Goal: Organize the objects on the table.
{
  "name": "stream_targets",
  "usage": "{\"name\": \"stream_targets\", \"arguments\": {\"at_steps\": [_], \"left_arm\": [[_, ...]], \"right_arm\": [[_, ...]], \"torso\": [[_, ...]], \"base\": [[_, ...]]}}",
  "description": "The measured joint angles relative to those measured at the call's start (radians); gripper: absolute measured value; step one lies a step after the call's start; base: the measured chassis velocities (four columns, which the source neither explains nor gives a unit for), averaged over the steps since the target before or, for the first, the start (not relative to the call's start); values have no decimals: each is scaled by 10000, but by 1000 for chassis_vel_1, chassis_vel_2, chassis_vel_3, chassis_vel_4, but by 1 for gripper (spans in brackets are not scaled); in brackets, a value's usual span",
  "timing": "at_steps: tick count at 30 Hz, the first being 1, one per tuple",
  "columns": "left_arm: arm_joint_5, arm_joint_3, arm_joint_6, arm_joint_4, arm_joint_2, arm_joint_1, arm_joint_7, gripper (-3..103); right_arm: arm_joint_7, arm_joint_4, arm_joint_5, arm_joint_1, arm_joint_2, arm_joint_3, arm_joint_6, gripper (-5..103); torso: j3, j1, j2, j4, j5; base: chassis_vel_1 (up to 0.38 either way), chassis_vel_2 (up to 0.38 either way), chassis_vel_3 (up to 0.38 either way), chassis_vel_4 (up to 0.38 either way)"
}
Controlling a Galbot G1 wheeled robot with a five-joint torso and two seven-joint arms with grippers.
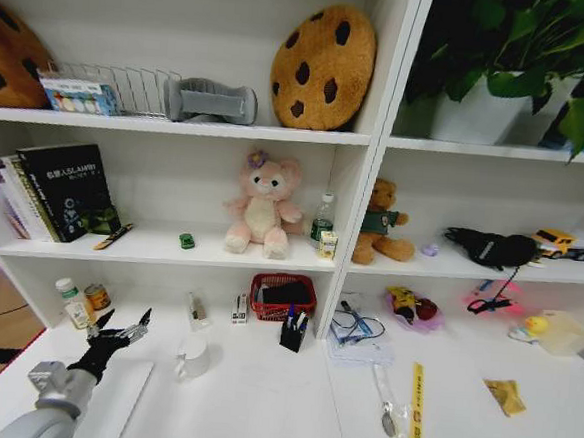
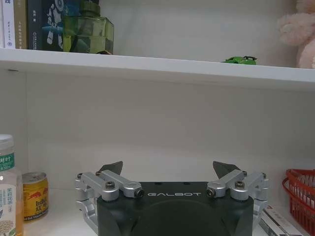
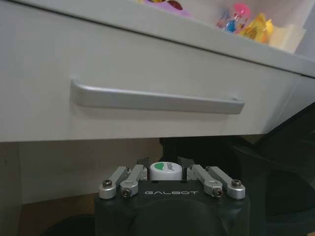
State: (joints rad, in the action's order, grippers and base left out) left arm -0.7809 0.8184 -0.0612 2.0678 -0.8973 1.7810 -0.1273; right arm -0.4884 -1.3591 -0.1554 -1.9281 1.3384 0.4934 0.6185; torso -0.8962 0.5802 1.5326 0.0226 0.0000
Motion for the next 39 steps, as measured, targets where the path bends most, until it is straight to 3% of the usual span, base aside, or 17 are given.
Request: {"name": "stream_targets", "arguments": {"at_steps": [8,20,25,31,33,39], "left_arm": [[0,0,-1,0,0,0,0,100],[0,0,-1,0,0,0,0,100],[0,0,0,0,1,0,0,100],[0,0,0,0,0,0,0,100],[0,0,-1,0,0,0,0,100],[0,0,-1,0,1,0,0,100]], "right_arm": [[587,2387,-22,1876,-357,-703,145,30],[899,3642,27,3387,-356,-1226,122,28],[1032,3666,15,3483,-340,-1249,154,44],[1041,3409,167,3119,-325,-1237,218,71],[1035,3338,229,2987,-324,-1236,232,71],[643,3065,740,2044,-292,-1132,459,97]], "torso": [[0,0,0,0,2],[0,1,0,-1,0],[0,0,0,0,0],[0,1,0,0,0],[1,0,1,0,0],[1,0,1,0,1]], "base": [[0,0,0,0],[0,0,0,0],[0,0,0,0],[0,0,0,0],[0,0,0,0],[0,0,0,0]]}}
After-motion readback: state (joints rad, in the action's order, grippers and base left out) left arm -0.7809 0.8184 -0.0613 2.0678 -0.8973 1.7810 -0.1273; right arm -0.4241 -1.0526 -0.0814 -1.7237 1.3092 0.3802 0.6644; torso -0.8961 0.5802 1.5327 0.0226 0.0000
